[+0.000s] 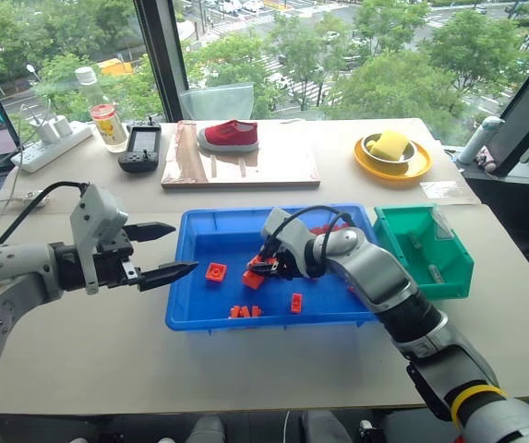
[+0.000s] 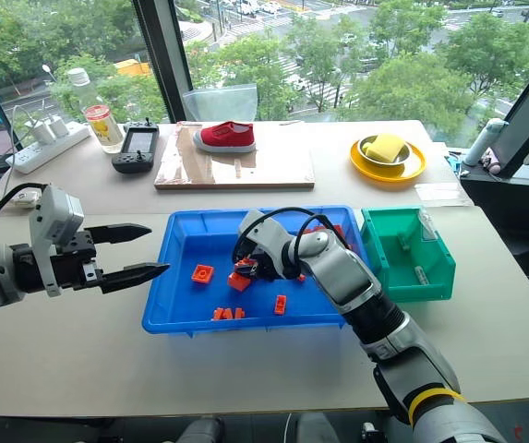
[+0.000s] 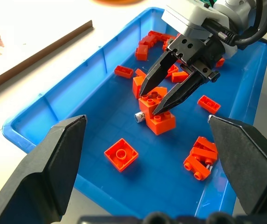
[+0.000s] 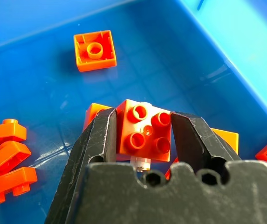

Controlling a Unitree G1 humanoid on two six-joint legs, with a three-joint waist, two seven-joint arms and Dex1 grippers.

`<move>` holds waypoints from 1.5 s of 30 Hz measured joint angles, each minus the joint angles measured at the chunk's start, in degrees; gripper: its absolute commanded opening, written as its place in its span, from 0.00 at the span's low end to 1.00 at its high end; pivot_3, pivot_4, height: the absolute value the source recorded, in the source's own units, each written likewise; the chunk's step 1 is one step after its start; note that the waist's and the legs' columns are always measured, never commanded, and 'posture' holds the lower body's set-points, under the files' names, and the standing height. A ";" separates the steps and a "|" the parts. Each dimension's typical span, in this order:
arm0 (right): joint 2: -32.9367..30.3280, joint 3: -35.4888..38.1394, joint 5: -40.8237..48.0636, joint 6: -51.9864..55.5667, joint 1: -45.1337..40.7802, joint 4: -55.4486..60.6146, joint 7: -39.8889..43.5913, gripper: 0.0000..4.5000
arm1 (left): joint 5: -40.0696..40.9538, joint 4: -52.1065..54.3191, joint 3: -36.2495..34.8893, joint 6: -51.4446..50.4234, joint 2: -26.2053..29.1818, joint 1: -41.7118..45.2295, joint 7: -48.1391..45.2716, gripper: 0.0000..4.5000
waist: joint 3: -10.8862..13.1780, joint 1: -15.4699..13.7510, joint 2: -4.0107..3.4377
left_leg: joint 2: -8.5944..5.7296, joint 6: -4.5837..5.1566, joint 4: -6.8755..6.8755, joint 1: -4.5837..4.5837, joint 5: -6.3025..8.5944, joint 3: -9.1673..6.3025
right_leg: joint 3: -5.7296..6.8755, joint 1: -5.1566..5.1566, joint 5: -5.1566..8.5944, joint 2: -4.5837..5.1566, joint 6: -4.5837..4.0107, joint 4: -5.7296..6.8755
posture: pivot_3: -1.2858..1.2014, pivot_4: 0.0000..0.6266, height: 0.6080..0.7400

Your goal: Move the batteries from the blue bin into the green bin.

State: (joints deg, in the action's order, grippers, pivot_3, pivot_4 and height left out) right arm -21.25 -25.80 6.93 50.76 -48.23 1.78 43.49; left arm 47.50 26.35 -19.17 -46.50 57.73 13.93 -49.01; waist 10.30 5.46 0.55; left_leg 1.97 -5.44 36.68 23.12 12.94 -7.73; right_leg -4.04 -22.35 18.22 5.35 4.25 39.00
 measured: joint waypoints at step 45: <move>1.66 1.54 -0.03 -0.78 1.39 -2.90 -2.33 1.00 | -0.49 -1.28 0.80 0.22 -0.39 0.60 -2.21 1.00 | 0.00 0.16 -0.01 | 0.02 0.01 -0.04 -0.03 0.01 0.00 | -0.02 -0.01 0.00 -0.03 0.00 0.00 | 0.52 0.24 1.00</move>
State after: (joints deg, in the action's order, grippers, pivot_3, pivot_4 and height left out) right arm -19.59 -24.26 6.90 49.98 -46.84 -1.12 41.17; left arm 47.00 25.07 -18.37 -46.28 57.34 14.52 -51.21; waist 10.30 5.62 0.55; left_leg 1.99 -5.42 36.64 23.10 12.95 -7.73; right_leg -4.05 -22.36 18.22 5.33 4.25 39.00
